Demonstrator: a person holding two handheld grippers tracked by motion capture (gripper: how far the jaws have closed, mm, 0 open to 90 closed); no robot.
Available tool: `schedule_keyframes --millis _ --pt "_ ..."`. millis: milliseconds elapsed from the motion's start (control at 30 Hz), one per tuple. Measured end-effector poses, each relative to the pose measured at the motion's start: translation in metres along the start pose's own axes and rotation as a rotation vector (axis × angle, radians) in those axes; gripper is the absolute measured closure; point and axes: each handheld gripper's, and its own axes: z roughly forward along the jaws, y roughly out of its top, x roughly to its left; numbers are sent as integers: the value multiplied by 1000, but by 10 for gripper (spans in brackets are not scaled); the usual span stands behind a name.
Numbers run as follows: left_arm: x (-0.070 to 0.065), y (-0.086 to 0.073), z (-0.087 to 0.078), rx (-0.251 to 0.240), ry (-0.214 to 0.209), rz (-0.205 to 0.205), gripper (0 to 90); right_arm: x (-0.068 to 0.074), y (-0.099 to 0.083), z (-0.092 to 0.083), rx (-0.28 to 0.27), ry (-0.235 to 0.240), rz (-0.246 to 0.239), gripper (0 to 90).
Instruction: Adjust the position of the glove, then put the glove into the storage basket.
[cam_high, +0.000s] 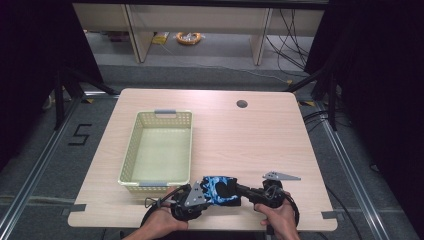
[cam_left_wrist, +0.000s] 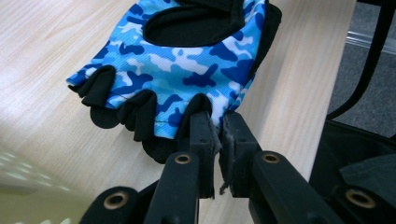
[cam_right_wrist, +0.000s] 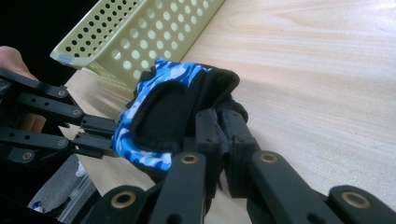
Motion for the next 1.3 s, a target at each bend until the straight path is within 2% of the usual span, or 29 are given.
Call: schedule_keyframes --millis 33,67,133,200,233,267,300,333,367,400,433,467,533,567,600,633,700,767,833,867,933,1000,1033,1067,1100,1133,1167,1300 --pt "-1 0 0 0 5 -16 833 4 0 -1 4 5 25 869" --pt "-2 0 0 -15 -9 -29 833 2 1 -1 0 -9 -11 869" --pt "-2 0 -4 -9 -6 -18 833 4 2 -2 -5 2 -9 869" --pt "-3 1 -6 -15 -4 -11 833 8 3 -3 1 11 19 869" --pt "-3 1 -7 -19 -8 -3 834 9 4 -3 -1 9 9 869" --pt "-4 1 -7 -26 -7 -22 834 8 5 -3 -10 -1 -25 869" --pt "-3 2 -9 -19 -3 -15 834 10 5 -4 -7 14 -2 869" --pt "-1 2 -10 -24 -10 1 834 11 6 -5 1 -3 0 869" --pt "-1 2 -10 -25 -4 -26 834 11 6 -3 -12 7 -3 869" --pt "0 2 -10 -29 -2 -20 834 9 6 -3 -15 7 -27 869" --pt "1 3 -10 -31 -1 -12 834 9 5 -4 -11 18 -20 869" --pt "0 3 -9 -32 -1 -28 834 8 4 -4 -12 21 -20 869" --pt "1 4 -9 -19 -3 -12 834 7 4 -4 -6 8 -16 869" --pt "1 4 -8 -23 -7 -19 835 7 3 -4 -7 7 -16 869" --pt "1 5 -9 -23 -8 -15 835 9 3 -6 -5 11 8 869" --pt "1 6 -9 -30 -15 -21 835 7 3 -7 -14 7 -19 869" --pt "1 8 -11 -34 -6 -16 836 7 4 -9 -18 4 -19 869" --pt "1 11 -14 -45 -9 -15 836 12 5 -10 -17 8 10 869" --pt "2 14 -18 -53 -2 -9 836 13 8 -12 -30 21 -4 869" --pt "2 16 -20 -61 1 -24 836 12 9 -13 -38 22 -20 869" --pt "4 19 -24 -63 10 -11 836 14 11 -14 -43 17 -26 869" --pt "5 23 -29 -61 24 -4 836 18 14 -17 -39 24 0 869" --pt "7 24 -31 -65 25 8 837 16 17 -17 -57 36 -46 869" --pt "7 26 -33 -69 30 -6 837 17 20 -17 -61 22 -47 869" --pt "8 27 -35 -63 41 6 837 24 24 -18 -46 29 -4 869" --pt "9 28 -38 -63 39 8 837 24 27 -18 -45 26 -15 869" --pt "11 29 -40 -67 47 14 838 24 32 -17 -52 26 -53 869" --pt "19 32 -52 -85 64 -6 838 36 50 -16 -46 33 -77 869"
